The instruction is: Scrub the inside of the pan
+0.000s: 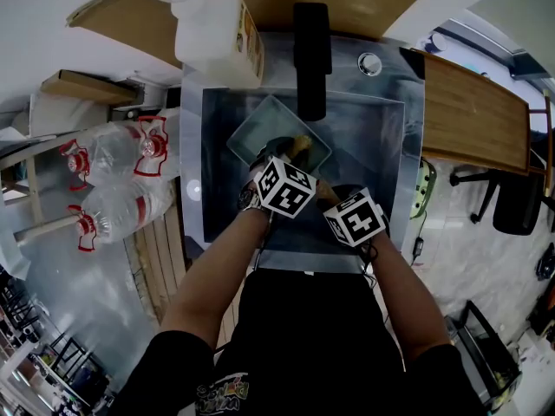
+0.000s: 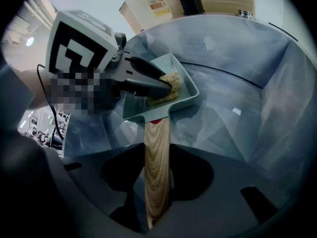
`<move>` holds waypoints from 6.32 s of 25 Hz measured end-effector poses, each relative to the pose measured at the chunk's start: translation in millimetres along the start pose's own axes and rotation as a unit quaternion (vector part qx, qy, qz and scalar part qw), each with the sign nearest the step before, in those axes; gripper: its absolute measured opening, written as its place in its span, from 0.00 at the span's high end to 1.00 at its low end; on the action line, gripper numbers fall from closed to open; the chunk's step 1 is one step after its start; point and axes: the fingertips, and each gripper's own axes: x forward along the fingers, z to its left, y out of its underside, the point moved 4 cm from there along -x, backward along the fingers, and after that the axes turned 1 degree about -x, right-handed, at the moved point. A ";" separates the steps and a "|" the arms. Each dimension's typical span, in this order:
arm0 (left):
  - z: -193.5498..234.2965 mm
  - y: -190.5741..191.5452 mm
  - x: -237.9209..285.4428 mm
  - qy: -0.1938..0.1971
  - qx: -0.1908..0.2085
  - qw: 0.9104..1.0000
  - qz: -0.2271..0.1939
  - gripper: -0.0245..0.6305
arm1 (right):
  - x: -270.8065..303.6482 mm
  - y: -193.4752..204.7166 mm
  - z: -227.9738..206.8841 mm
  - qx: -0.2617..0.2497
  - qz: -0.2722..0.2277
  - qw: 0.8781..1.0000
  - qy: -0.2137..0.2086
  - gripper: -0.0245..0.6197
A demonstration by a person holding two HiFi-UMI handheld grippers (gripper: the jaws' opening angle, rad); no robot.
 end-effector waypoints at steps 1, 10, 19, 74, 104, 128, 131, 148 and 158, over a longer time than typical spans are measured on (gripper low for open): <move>5.9 0.4 -0.3 -0.005 -0.001 1.000 0.000 0.74 | 0.1 0.0 0.1 0.000 0.000 1.000 0.000 0.71; 55.5 0.8 -0.5 -0.051 -0.007 0.999 -0.002 0.74 | 1.3 -0.1 -0.6 0.007 0.002 1.000 -0.006 0.71; 88.8 5.8 -4.0 -0.087 -0.014 0.996 0.000 0.74 | 2.0 0.0 -0.2 0.013 0.005 1.000 -0.011 0.71; -14.5 -11.4 7.9 0.051 0.032 0.998 -0.002 0.74 | 3.4 -0.8 5.1 0.003 0.004 1.000 -0.013 0.71; 90.3 -15.9 9.5 -0.069 -0.003 0.997 0.020 0.74 | 4.6 -0.6 3.6 0.010 0.015 0.999 -0.027 0.71; 109.0 -32.7 -14.3 -0.117 -0.007 0.993 -0.003 0.74 | 3.3 -0.4 5.2 0.002 0.007 1.000 -0.018 0.71; 103.8 -35.1 -10.9 -0.113 0.014 0.993 0.003 0.74 | 3.4 -0.2 5.0 0.001 0.007 1.000 -0.017 0.71; 21.3 -36.9 -8.5 -0.037 0.197 0.980 0.002 0.74 | 3.5 -0.7 4.6 -0.005 0.003 1.000 -0.017 0.71; -44.7 -28.5 -12.3 0.054 0.400 0.914 -0.049 0.74 | 2.9 -0.9 5.0 -0.007 -0.001 1.000 -0.014 0.71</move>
